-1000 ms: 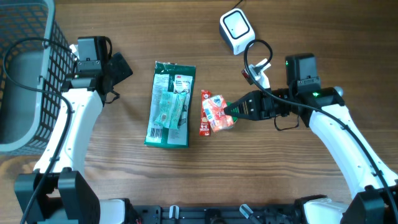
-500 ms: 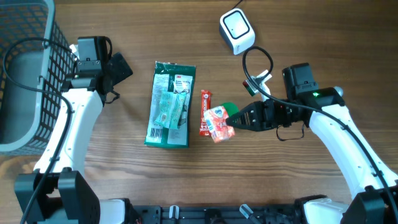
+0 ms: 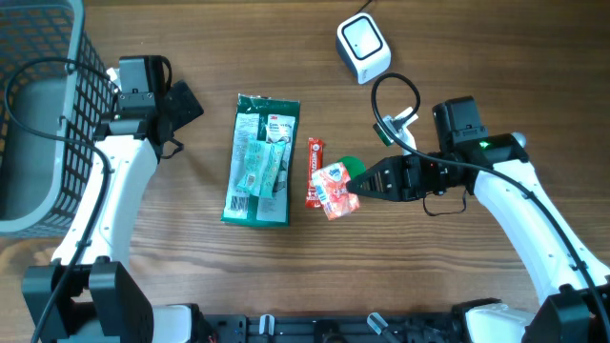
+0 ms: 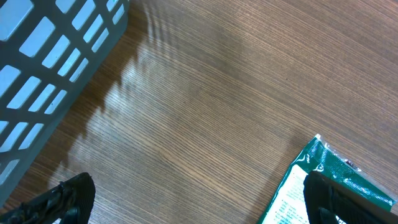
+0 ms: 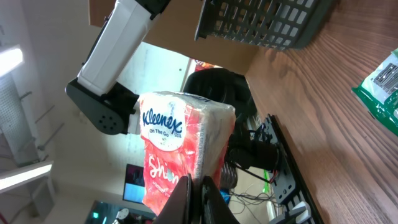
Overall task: Scan the item barcode
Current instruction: 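Lift the Kleenex pack with right gripper and turn it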
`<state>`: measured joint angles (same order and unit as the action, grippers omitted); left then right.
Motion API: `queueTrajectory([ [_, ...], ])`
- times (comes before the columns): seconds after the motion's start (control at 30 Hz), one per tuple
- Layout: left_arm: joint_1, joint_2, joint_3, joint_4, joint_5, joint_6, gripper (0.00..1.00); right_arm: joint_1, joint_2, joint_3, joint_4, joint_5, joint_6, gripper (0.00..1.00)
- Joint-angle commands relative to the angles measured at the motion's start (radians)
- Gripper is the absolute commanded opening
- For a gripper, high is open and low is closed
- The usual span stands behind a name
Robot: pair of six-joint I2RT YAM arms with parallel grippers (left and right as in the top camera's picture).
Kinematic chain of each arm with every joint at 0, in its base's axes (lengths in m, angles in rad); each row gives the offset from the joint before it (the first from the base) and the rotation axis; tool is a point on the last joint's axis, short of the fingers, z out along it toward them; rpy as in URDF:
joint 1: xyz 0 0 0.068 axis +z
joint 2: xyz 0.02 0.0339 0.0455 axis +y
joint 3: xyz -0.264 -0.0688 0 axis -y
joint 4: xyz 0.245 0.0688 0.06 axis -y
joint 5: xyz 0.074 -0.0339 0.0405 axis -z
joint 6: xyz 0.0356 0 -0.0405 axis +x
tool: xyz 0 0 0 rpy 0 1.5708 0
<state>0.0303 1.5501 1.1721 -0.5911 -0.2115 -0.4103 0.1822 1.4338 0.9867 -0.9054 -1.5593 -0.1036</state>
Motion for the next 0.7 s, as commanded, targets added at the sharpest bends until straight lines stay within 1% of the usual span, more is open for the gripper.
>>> queueTrajectory([
  [0.0,0.003,0.000,0.012,0.000,0.002,-0.017,1.00,-0.002,-0.020,0.006,-0.002,-0.064,-0.041,0.04],
  [0.2,0.003,0.000,0.012,0.000,0.002,-0.017,1.00,-0.002,-0.020,0.002,-0.009,-0.064,-0.056,0.04],
  [0.4,0.003,0.000,0.012,0.000,0.002,-0.017,1.00,-0.002,-0.019,0.000,-0.089,-0.064,-0.186,0.04],
  [0.67,0.003,0.000,0.012,0.000,0.002,-0.017,1.00,-0.002,-0.019,0.000,-0.098,-0.064,-0.185,0.04],
])
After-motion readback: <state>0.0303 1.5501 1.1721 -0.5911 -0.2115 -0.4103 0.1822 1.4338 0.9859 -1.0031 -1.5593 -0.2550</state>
